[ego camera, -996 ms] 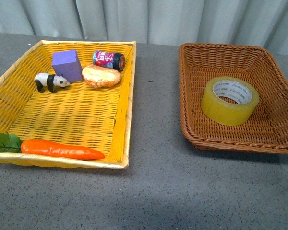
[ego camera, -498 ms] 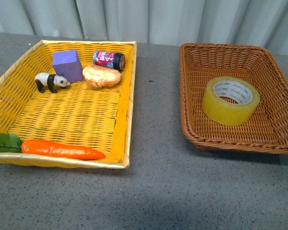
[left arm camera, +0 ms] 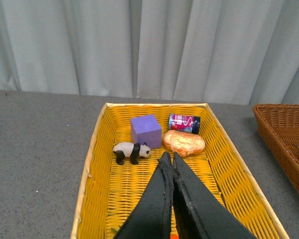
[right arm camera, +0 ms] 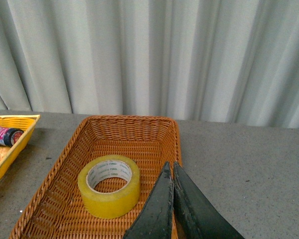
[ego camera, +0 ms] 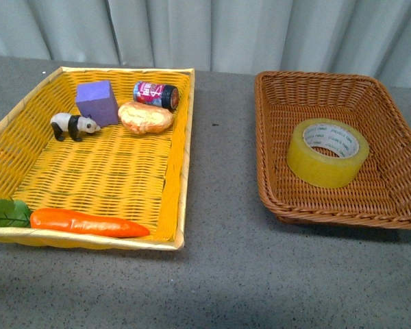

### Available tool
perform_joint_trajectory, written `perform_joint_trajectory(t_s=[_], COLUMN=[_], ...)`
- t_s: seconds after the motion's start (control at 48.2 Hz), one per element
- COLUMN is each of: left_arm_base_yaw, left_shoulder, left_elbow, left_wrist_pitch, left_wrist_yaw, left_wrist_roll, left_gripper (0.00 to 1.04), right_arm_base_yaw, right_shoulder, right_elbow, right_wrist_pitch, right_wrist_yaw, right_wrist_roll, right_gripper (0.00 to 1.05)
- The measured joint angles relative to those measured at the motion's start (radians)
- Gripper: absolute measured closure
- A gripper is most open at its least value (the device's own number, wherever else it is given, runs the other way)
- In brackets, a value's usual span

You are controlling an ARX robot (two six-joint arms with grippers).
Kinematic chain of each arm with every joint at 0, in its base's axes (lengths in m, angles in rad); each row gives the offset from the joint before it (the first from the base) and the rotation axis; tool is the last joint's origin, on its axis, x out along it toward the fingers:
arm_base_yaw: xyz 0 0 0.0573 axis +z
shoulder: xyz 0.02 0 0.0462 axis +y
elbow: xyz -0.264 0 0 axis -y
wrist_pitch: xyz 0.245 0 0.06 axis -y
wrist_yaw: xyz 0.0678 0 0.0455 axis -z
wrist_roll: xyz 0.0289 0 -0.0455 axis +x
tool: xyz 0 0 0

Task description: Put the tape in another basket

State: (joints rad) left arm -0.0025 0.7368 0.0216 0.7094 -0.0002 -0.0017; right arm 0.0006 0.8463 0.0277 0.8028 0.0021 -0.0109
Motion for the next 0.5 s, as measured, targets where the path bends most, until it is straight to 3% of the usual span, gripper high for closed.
perform_joint_trajectory(t_s=[0.498], left_arm_base_yaw=[0.000], left_shoulder=[-0.271], left_elbow=[-0.001], left_wrist_pitch=[-0.247], left_wrist_yaw=[0.000], left_wrist_roll=[0.000], left_gripper=[1.01], right_arm_base_yaw=[0.000], right_shoulder=[-0.297], right_elbow=[-0.023], right_wrist_pitch=[-0.263], right_wrist_yaw=[0.000], right_wrist_roll=[0.000], right_gripper=[1.04])
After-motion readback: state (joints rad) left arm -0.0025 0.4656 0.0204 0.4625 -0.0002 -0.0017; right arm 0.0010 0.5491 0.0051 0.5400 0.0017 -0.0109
